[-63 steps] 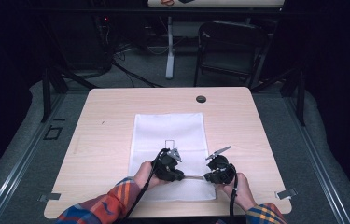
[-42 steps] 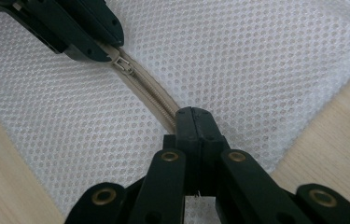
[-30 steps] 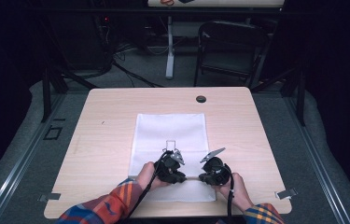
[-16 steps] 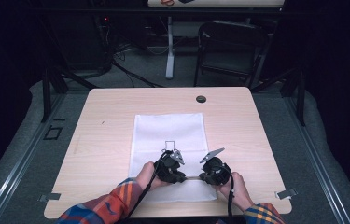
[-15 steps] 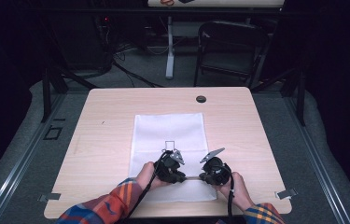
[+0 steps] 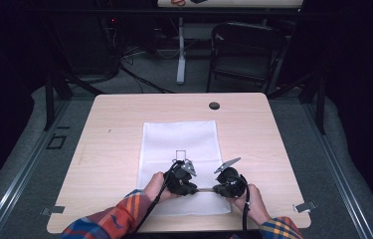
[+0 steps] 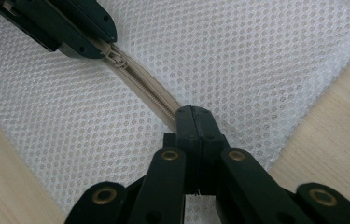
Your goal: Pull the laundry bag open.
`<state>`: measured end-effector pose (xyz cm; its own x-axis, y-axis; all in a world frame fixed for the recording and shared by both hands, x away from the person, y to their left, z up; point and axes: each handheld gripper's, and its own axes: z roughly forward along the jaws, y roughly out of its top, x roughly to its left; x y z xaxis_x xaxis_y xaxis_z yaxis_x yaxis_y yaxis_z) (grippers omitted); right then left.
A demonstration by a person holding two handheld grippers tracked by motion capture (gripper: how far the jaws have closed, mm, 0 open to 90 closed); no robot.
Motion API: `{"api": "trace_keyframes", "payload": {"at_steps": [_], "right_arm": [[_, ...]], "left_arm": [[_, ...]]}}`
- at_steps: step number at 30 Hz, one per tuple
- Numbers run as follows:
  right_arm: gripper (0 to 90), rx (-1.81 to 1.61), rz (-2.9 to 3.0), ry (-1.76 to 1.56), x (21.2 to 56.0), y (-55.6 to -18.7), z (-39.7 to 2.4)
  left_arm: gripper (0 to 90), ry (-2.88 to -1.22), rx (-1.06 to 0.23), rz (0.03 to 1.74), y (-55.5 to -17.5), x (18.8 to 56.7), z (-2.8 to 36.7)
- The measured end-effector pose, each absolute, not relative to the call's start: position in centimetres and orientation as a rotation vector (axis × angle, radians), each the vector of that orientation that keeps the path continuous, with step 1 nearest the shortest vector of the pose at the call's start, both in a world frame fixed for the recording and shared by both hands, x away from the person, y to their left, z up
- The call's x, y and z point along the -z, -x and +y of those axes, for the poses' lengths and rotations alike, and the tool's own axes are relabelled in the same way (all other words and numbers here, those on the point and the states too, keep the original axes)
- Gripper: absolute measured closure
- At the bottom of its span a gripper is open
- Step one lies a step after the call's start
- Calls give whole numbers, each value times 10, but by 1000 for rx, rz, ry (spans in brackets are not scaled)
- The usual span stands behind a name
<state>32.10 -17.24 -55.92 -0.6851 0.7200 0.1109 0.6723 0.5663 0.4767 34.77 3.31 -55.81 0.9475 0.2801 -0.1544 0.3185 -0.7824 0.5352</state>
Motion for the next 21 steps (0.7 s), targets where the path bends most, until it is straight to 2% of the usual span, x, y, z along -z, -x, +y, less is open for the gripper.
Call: {"api": "trace_keyframes", "payload": {"at_steps": [21], "right_arm": [[900, -723, 2703, -1214, 558, -321, -174]], "left_arm": [[819, -2518, 125, 445, -350, 556, 49]]}}
